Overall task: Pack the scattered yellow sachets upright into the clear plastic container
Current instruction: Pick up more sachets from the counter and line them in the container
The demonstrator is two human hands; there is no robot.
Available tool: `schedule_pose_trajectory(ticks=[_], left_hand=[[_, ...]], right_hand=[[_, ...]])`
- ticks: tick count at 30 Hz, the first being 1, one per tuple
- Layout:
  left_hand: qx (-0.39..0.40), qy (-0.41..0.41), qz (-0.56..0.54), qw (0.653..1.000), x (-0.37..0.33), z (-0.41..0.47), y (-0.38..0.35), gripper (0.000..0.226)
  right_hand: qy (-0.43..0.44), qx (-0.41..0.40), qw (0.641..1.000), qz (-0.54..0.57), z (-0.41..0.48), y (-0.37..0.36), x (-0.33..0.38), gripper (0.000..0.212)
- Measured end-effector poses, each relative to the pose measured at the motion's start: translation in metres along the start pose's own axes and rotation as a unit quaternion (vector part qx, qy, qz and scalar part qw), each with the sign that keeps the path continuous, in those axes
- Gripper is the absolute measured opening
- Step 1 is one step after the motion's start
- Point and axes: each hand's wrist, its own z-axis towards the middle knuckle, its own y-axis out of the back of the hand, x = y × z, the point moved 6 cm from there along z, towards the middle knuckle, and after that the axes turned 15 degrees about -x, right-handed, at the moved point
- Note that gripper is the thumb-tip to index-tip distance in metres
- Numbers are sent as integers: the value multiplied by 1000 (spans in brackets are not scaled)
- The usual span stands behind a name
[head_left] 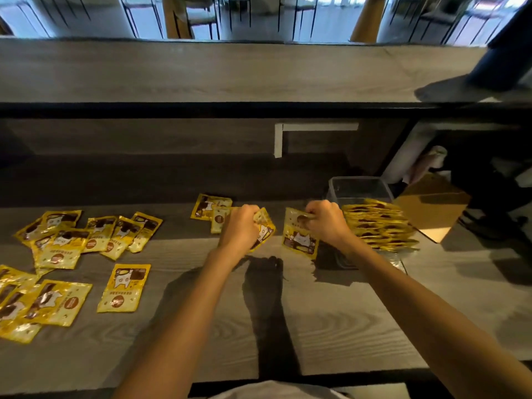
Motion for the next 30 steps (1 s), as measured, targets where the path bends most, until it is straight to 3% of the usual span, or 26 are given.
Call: schedule_pose_trajectory(ticks=[7, 14, 24, 30], left_hand=[[-63, -65, -39, 995, -90, 8, -7, 31], [-101, -119, -116, 981, -162, 16, -32, 36], [14, -145, -99, 984, -211, 29, -107, 32], [180, -136, 1, 974, -201, 29, -146, 38]], right_hand=[[10, -162, 987, 19, 30, 79, -38, 24], [-22, -237, 966, 98, 56, 132, -93, 34], [-49, -131, 989, 43, 86, 125, -155, 35], [34, 4, 999, -22, 94, 96, -166, 41]])
